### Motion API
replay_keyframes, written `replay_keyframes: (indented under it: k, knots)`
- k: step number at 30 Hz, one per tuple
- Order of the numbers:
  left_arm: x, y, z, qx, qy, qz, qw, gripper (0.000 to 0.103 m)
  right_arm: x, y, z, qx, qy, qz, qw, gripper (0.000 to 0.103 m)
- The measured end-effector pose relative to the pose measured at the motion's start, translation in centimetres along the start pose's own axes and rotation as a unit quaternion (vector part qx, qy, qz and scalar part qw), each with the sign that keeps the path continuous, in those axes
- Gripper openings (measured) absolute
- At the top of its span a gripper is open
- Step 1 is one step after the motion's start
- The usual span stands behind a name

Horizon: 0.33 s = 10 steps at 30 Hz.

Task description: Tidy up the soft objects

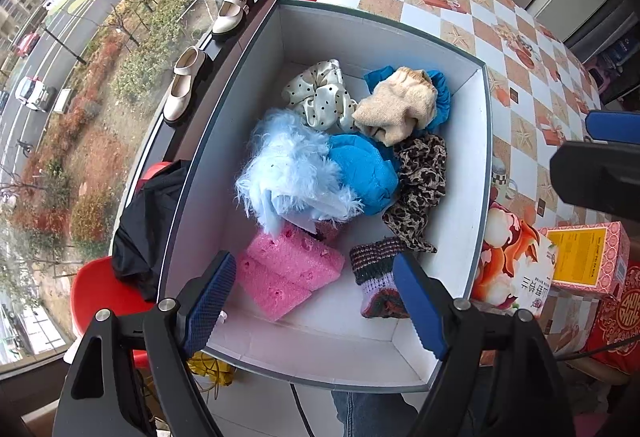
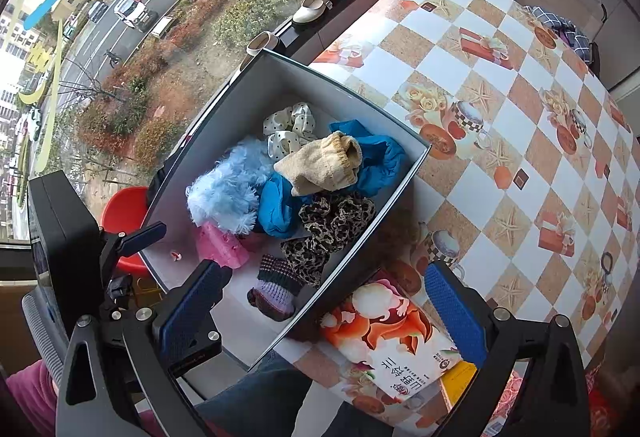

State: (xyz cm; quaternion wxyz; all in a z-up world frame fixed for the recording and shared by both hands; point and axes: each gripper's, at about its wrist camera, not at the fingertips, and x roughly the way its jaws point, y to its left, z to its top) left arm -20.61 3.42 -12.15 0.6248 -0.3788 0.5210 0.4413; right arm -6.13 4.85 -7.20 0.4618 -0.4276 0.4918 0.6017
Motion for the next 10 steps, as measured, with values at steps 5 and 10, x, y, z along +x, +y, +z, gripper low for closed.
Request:
replay_keyframes:
  k: [5,10]
  knots:
    - [0.3,0.1,-0.2,-0.008,0.004,-0.005,0.9999,0.084,-0.1,0.7,-0.2,-0.019,-0.001,-0.018,1.000,0.102]
    - [-0.8,0.5,-0.6,-0.008,-0.034,-0.038,0.9987,0.084,0.1,1.3,-0.2,-0.039,-0.004,-0.043,0.998,0.102]
